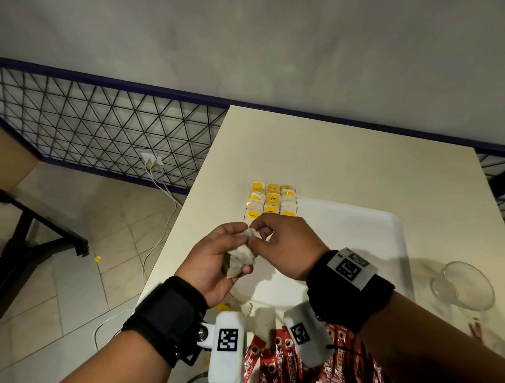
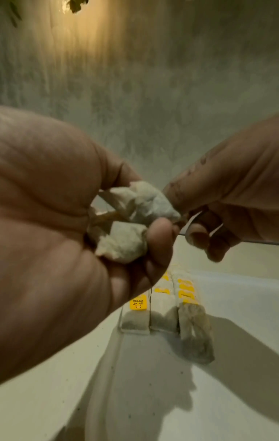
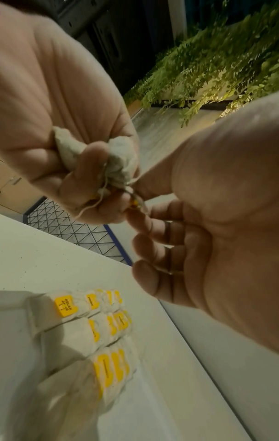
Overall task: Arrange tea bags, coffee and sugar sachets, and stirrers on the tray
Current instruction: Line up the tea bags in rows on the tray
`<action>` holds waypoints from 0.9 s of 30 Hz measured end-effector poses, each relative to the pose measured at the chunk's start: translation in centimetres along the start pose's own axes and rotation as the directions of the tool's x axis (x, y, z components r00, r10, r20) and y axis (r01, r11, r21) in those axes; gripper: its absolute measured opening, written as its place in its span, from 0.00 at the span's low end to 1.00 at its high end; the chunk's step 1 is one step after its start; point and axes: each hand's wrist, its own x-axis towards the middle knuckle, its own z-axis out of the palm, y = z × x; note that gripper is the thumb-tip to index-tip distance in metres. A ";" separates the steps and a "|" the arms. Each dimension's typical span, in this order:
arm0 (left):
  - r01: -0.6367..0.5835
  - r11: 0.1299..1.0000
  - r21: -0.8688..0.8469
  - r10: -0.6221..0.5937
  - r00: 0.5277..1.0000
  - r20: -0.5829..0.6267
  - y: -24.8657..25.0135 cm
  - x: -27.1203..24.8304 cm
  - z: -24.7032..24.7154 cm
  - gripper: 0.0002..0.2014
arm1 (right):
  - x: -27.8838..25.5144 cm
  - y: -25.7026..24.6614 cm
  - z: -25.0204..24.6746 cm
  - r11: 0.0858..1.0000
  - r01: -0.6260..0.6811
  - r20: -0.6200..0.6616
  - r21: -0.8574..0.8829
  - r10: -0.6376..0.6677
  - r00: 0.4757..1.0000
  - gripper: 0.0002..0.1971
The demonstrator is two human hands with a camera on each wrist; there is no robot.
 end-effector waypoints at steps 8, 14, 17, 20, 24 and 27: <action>0.055 0.998 -0.010 -0.055 0.988 -0.144 -0.4 0.0 -1.1 0.15 | -0.1 0.9 0.1 0.973 0.003 -0.087 0.230 0.017 0.996 0.02; 0.009 1.000 0.030 -0.001 0.969 -0.246 -0.4 0.2 -2.8 0.05 | 0.1 2.0 -0.1 0.884 -0.027 -0.096 0.466 0.081 0.992 0.04; -0.119 0.921 0.371 0.212 0.952 -0.223 -0.3 0.2 -2.9 0.06 | 0.1 2.2 -0.4 0.856 -0.043 -0.094 0.515 0.106 0.990 0.07; -0.295 0.655 0.696 0.463 0.884 -0.061 -0.1 -0.2 -2.5 0.08 | 0.2 2.1 -0.5 0.888 -0.055 -0.127 0.457 0.127 0.984 0.03; -0.332 0.067 0.941 0.520 0.816 0.251 -0.4 -0.6 -1.4 0.20 | 0.4 1.8 -0.2 0.904 -0.083 -0.099 0.419 0.136 0.986 0.02; -0.378 -0.117 0.919 0.584 0.722 0.371 -0.9 0.1 -0.9 0.13 | 0.2 1.0 -0.3 0.864 -0.090 -0.056 0.495 0.135 0.989 0.02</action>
